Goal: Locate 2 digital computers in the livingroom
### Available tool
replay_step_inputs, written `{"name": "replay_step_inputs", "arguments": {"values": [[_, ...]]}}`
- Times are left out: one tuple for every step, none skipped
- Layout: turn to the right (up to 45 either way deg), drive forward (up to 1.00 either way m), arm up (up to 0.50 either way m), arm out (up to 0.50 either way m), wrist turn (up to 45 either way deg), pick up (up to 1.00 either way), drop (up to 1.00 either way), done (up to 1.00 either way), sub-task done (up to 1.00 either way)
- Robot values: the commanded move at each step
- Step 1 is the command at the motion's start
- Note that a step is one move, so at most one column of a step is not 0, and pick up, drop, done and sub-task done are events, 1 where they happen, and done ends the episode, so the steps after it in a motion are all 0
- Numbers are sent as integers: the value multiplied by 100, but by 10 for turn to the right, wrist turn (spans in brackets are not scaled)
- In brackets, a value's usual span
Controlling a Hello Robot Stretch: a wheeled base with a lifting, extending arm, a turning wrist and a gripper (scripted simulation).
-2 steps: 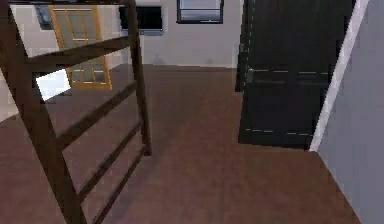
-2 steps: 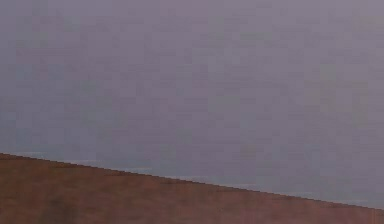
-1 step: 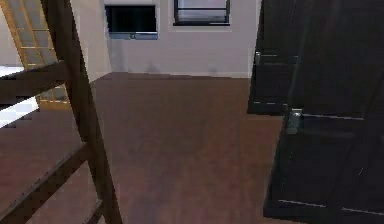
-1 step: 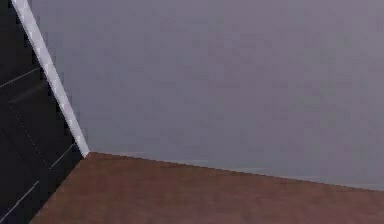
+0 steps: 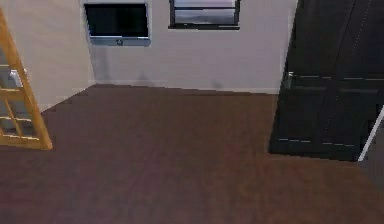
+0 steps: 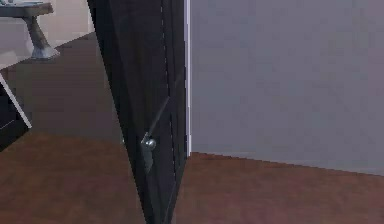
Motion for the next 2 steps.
{"name": "replay_step_inputs", "arguments": {"values": [[-180,0,0,0,0,0,0,0,0],[0,10,0,0,0,0,0,0,0]]}}
